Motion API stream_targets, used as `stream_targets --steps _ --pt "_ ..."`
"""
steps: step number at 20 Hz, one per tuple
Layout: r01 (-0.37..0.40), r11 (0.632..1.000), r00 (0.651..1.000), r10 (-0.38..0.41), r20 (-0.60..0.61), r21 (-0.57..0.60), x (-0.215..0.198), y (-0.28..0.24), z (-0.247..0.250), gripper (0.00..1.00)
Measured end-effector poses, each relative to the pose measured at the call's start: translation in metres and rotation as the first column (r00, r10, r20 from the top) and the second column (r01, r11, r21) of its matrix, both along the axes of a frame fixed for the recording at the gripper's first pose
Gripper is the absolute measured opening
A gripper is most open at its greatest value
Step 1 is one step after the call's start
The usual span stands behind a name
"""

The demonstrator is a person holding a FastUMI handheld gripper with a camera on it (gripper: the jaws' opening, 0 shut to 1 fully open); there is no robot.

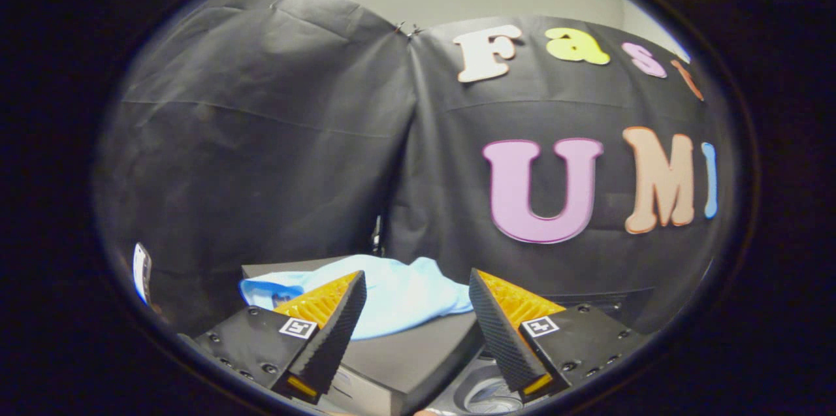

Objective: Put the clothes into the washing machine and then close the washing machine lid.

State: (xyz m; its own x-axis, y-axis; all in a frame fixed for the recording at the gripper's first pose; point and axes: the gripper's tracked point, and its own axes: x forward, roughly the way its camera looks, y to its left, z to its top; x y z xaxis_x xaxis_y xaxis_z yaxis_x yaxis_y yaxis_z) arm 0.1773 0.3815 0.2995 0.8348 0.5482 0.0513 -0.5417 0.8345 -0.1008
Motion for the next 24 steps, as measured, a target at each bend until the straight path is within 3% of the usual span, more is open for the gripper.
stream_targets --steps 5,10,16,20,22,24 --pt "-0.067 0.993 0.983 0.048 -0.179 -0.101 0.029 0.06 -0.031 0.98" --pt "-0.088 0.978 0.91 0.003 -0.415 -0.187 0.052 0.084 -0.088 0.98" --pt "-0.112 0.967 0.853 -0.025 -0.521 -0.23 0.054 0.091 -0.119 0.97" --pt "-0.122 0.967 0.861 -0.008 -0.508 -0.223 0.05 0.095 -0.117 0.95" --pt "-0.156 0.966 0.866 0.034 -0.499 -0.204 0.04 0.111 -0.119 0.64" --pt "-0.129 0.968 0.869 0.006 -0.495 -0.214 0.037 0.115 -0.121 0.34"
